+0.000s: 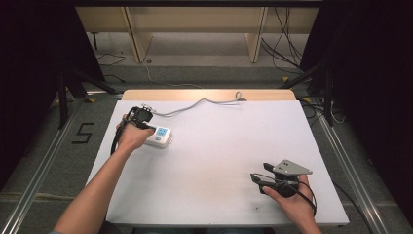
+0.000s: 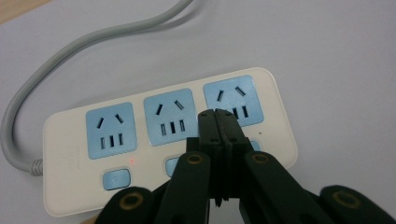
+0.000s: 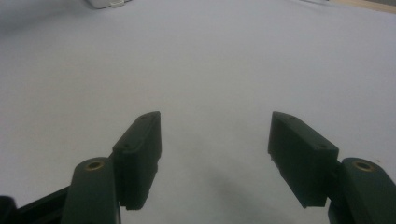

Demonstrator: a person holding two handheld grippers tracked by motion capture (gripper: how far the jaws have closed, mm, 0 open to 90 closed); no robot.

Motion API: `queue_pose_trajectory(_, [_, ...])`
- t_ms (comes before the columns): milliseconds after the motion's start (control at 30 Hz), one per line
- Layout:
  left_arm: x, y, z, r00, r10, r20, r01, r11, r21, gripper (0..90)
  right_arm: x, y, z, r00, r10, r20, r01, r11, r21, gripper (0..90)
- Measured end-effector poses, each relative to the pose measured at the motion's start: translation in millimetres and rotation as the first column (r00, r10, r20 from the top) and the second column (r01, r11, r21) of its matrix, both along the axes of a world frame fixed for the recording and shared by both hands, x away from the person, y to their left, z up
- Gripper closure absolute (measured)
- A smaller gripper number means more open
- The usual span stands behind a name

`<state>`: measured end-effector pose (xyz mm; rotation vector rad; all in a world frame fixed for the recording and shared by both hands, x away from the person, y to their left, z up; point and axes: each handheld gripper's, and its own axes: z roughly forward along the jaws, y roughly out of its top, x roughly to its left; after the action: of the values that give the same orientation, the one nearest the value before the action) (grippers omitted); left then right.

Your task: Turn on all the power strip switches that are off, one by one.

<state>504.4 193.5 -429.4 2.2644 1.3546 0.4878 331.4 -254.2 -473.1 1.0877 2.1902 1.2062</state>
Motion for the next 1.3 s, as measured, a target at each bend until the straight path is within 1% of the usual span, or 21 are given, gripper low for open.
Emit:
queue_pose_trajectory(567, [-0.5,-6.5,-1.8,0.9998,-0.013,-0.017,0.013,0.9999,-0.004,89.9,0.0,0.1,-0.1,1.0000,0.000,-0.002,0.000,1.000,0.001,35.9])
queue_pose_trajectory(633, [-0.2,-7.8,-2.1,0.9995,-0.020,-0.024,0.020,0.9998,0.002,89.9,0.0,0.1,-0.1,1.0000,0.000,-0.003,0.000,1.000,0.000,35.9])
queue_pose_trajectory(867, [0.6,-10.2,-4.0,0.9987,-0.027,-0.044,0.027,0.9996,0.002,89.9,0.0,0.1,-0.1,1.0000,0.000,-0.003,0.000,1.000,0.001,35.9])
queue_pose_trajectory(1100, [1.3,-13.1,-7.1,0.9981,-0.028,-0.056,0.028,0.9996,0.002,89.9,0.1,0.0,-0.1,1.0000,0.001,-0.003,-0.001,1.000,0.001,35.9])
queue_pose_trajectory(1300, [1.6,-14.1,-8.5,0.9968,-0.036,-0.072,0.037,0.9992,0.012,89.9,0.0,0.0,-0.2,1.0000,0.001,-0.003,-0.001,1.000,0.001,35.9])
